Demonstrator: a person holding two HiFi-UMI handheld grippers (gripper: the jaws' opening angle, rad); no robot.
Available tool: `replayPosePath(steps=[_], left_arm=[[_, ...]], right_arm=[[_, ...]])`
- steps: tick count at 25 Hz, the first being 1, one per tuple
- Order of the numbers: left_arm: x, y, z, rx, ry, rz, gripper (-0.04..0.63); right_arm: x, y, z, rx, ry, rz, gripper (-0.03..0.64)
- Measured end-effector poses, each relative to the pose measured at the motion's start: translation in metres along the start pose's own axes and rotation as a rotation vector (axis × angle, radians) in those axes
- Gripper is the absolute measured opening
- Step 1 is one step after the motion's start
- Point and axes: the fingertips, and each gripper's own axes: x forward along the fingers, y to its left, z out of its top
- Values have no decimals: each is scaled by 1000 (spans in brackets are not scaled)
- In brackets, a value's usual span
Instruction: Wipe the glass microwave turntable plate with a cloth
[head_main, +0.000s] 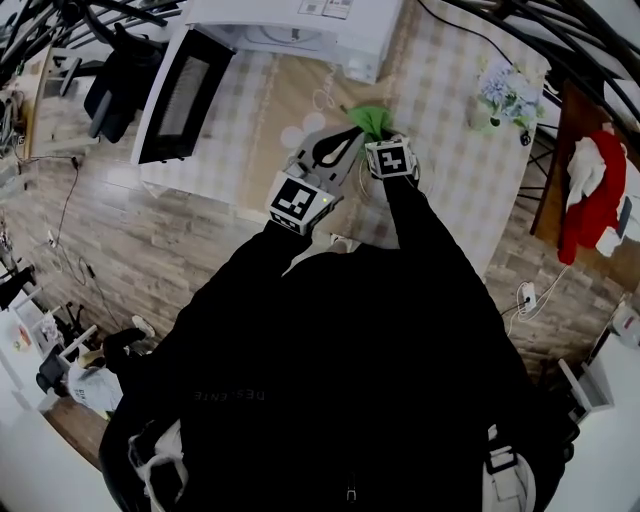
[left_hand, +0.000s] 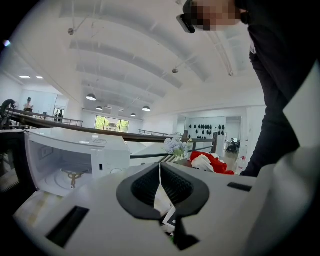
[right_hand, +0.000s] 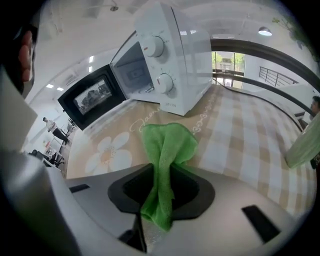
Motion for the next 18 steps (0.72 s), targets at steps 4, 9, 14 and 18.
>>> replayPosePath(steps=[4, 9, 14, 18], left_arm=[[0, 2, -1, -4, 4, 8, 21], [4, -3, -2, 10, 11, -6, 21], [9, -12, -3, 16, 15, -27, 21], [13, -18, -3, 19, 18, -45, 21]], right_arm=[[-1, 5, -2, -22, -19, 21, 109], [-6, -3, -7, -3, -13, 0, 107], [-15, -23, -14, 32, -15, -41, 107], [-23, -45, -19, 67, -31, -82, 107]])
